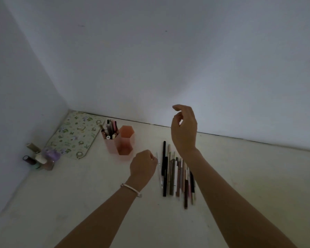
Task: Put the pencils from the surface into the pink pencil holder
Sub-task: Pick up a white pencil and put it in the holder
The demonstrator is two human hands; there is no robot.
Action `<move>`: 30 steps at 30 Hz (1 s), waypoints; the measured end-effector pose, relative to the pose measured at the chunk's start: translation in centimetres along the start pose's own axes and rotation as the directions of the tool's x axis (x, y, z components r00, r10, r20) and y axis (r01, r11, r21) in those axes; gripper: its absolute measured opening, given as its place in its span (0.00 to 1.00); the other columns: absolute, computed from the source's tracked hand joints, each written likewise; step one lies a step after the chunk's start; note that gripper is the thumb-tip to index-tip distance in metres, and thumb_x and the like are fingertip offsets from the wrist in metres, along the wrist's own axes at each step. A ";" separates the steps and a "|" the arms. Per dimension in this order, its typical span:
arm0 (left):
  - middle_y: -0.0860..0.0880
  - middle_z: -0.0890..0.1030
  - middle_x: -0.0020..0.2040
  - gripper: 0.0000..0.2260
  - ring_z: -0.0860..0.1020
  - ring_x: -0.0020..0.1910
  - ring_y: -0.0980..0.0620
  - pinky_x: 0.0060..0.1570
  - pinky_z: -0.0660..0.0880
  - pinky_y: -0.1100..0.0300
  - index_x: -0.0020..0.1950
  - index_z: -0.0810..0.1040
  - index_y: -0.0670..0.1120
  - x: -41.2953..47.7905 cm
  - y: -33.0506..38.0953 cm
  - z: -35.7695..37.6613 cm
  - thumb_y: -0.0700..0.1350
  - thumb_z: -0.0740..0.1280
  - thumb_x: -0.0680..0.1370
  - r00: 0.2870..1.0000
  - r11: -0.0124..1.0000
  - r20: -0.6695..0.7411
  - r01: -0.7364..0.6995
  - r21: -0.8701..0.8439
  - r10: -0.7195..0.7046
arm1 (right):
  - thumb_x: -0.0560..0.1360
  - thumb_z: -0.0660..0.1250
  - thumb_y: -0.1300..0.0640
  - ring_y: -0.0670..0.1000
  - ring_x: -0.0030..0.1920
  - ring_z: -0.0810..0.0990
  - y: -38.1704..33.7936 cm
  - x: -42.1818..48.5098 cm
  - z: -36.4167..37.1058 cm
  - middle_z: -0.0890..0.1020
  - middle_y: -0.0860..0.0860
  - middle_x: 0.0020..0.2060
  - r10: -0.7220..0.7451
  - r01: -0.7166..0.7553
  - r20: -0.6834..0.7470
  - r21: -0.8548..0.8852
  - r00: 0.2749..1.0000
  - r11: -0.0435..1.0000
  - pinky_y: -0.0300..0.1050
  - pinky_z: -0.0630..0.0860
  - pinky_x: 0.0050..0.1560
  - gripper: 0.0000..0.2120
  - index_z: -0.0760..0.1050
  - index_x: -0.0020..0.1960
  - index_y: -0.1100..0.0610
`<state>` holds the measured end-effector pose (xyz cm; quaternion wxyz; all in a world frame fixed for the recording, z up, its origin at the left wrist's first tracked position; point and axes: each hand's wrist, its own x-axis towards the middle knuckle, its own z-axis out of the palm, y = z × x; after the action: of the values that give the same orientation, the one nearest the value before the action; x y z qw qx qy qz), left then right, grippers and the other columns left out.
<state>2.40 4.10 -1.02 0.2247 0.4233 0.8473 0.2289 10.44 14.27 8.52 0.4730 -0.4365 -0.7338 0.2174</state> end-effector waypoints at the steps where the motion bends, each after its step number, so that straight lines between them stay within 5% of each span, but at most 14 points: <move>1: 0.48 0.81 0.46 0.09 0.80 0.45 0.49 0.46 0.78 0.56 0.48 0.77 0.45 0.1 0.1 0.9 0.50 0.64 0.77 0.998 0.998 0.042 0.049 0.045 -0.051 | 0.74 0.58 0.70 0.49 0.47 0.79 0.7 -0.3 -0.5 0.80 0.50 0.52 -0.004 0.004 0.008 -0.020 1.000 1.000 0.39 0.75 0.48 0.16 0.78 0.55 0.58; 4: 0.46 0.80 0.52 0.13 0.80 0.51 0.46 0.44 0.74 0.59 0.53 0.76 0.44 0.3 0.8 3.3 0.53 0.64 0.78 0.985 0.984 0.110 0.117 0.131 -0.132 | 0.73 0.59 0.71 0.43 0.43 0.76 3.0 -1.2 -1.9 0.81 0.50 0.48 0.009 -0.007 0.036 -0.063 0.999 0.998 0.27 0.69 0.42 0.14 0.79 0.50 0.59; 11: 0.44 0.79 0.55 0.13 0.79 0.54 0.44 0.47 0.75 0.55 0.56 0.74 0.42 0.8 1.5 4.7 0.48 0.68 0.76 0.967 0.965 0.129 0.196 0.173 -0.219 | 0.72 0.60 0.72 0.46 0.43 0.78 6.1 -2.7 -2.2 0.82 0.49 0.45 0.115 -0.101 0.138 -0.101 0.984 0.990 0.32 0.71 0.43 0.14 0.80 0.48 0.58; 14: 0.45 0.80 0.50 0.13 0.80 0.48 0.46 0.46 0.77 0.55 0.54 0.74 0.43 1.1 1.9 3.7 0.48 0.69 0.75 0.973 0.977 0.091 0.205 0.059 -0.210 | 0.74 0.60 0.69 0.47 0.47 0.78 6.7 -2.5 -0.8 0.82 0.49 0.47 0.206 -0.170 0.256 -0.158 0.944 0.973 0.32 0.68 0.46 0.12 0.80 0.50 0.58; 19: 0.52 0.75 0.36 0.06 0.73 0.31 0.57 0.28 0.70 0.63 0.46 0.70 0.47 1.3 2.9 0.0 0.43 0.67 0.74 0.977 0.961 -0.208 -0.008 -0.276 -0.052 | 0.76 0.62 0.60 0.55 0.54 0.74 8.5 -2.0 2.7 0.79 0.56 0.49 0.343 -0.118 0.399 -0.490 0.850 0.864 0.45 0.72 0.54 0.09 0.80 0.47 0.61; 22: 0.54 0.74 0.35 0.07 0.74 0.30 0.57 0.28 0.76 0.60 0.45 0.70 0.49 1.1 3.2 -2.4 0.41 0.67 0.74 0.950 0.918 -0.313 -0.120 -0.379 -0.005 | 0.76 0.61 0.56 0.56 0.52 0.73 9.4 -2.7 4.3 0.76 0.55 0.46 0.411 -0.049 0.417 -0.651 0.811 0.757 0.47 0.69 0.52 0.11 0.71 0.37 0.59; 25: 0.57 0.76 0.37 0.09 0.77 0.33 0.58 0.31 0.77 0.64 0.48 0.71 0.50 0.9 3.0 -3.8 0.39 0.68 0.74 0.918 0.891 -0.395 -0.208 -0.404 0.035 | 0.78 0.60 0.52 0.55 0.52 0.73 10.0 -4.0 5.4 0.76 0.54 0.48 0.405 0.033 0.429 -0.719 0.807 0.695 0.47 0.68 0.53 0.11 0.72 0.40 0.57; 30: 0.58 0.76 0.41 0.26 0.77 0.39 0.58 0.37 0.76 0.68 0.72 0.65 0.47 0.4 1.6 -5.1 0.36 0.67 0.75 0.885 0.852 -0.460 -0.298 -0.430 0.077 | 0.75 0.62 0.50 0.54 0.49 0.73 9.2 -4.1 6.5 0.72 0.52 0.41 0.423 0.006 0.472 -0.673 0.774 0.739 0.47 0.70 0.51 0.13 0.72 0.37 0.58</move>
<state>0.26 4.29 3.84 0.1096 0.3746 0.7429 0.5438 9.41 16.20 -3.22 0.0097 -0.5631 -0.8154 0.1341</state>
